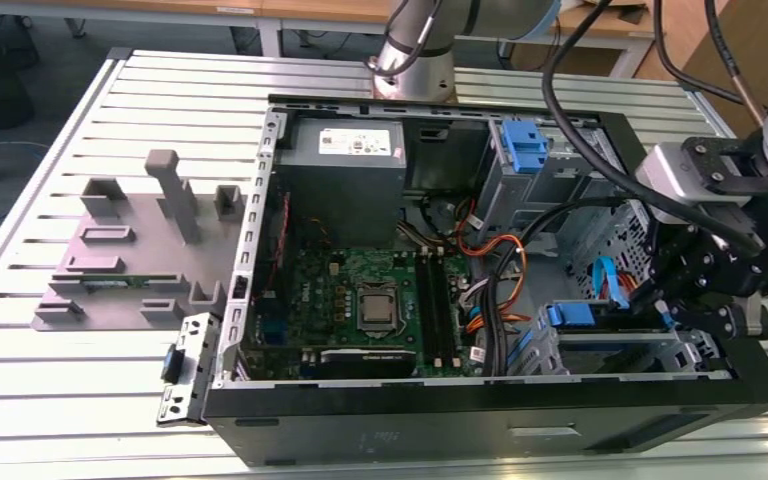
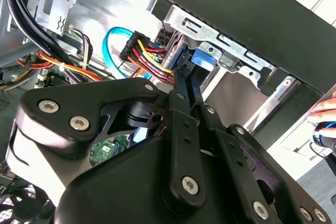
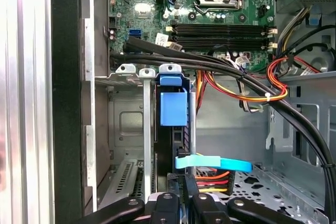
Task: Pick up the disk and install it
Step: 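Insert the second disk wire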
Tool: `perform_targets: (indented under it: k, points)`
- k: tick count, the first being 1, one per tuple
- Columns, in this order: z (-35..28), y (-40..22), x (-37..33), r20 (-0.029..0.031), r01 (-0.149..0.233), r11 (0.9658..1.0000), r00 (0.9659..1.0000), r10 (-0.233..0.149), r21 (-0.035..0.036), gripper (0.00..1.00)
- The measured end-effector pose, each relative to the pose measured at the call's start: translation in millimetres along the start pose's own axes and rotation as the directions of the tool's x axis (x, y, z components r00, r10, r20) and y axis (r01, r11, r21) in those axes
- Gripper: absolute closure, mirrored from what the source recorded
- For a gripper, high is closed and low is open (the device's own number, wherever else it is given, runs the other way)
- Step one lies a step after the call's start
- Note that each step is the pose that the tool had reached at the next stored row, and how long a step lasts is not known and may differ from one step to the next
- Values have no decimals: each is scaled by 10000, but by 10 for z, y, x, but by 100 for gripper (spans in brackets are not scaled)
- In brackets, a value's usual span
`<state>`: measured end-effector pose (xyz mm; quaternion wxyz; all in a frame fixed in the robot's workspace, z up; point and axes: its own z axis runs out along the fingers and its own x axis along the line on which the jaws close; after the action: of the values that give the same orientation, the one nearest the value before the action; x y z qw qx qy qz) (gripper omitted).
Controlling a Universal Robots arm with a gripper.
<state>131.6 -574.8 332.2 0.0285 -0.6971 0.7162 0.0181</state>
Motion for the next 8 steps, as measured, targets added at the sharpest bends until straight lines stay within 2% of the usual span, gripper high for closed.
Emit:
perform_targets:
  k: [8]
  points:
    - [20,6,2,-4,-2,10000,10000,2,0,84]
